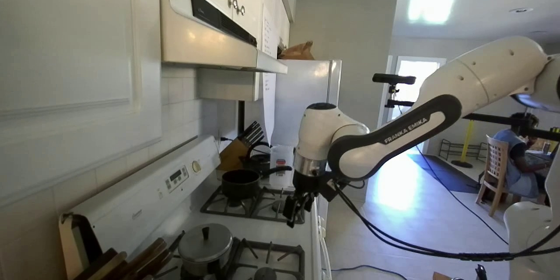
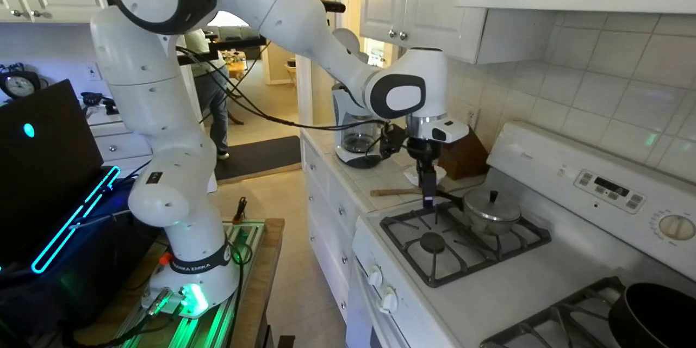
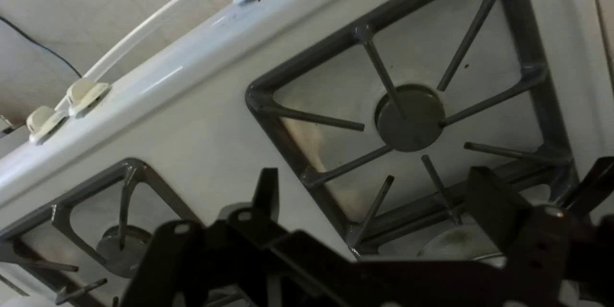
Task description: Remove the bowl from the plate and replace it with a lid
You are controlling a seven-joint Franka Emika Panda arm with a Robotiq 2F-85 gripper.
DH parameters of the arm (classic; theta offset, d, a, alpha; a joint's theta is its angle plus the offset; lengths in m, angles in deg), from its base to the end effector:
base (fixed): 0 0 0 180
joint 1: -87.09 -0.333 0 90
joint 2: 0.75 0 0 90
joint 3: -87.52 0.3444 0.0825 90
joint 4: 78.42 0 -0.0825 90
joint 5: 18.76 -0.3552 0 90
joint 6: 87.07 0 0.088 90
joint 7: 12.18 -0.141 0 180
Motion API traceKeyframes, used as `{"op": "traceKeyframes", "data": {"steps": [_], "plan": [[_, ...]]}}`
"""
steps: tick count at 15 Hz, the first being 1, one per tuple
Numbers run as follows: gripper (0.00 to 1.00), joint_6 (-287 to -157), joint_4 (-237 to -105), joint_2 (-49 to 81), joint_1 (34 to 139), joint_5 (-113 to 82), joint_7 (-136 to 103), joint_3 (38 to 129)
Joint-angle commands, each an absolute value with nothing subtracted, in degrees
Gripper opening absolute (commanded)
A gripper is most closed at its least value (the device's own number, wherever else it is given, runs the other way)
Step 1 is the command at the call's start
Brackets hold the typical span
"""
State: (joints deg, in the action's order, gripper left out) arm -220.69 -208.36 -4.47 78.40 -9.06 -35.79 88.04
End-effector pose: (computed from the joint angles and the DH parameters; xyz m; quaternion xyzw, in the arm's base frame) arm 0.4957 0.0734 0.4107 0.9933 -0.0708 0.0801 0.0443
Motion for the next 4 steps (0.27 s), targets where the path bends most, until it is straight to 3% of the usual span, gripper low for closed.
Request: {"op": "traceKeyframes", "data": {"steps": [1,4], "plan": [[1.00,-220.27,-216.84,-13.58,80.76,-13.21,-32.21,89.46],[1.00,-220.30,-214.94,-11.59,82.08,-11.54,-33.86,90.52]]}}
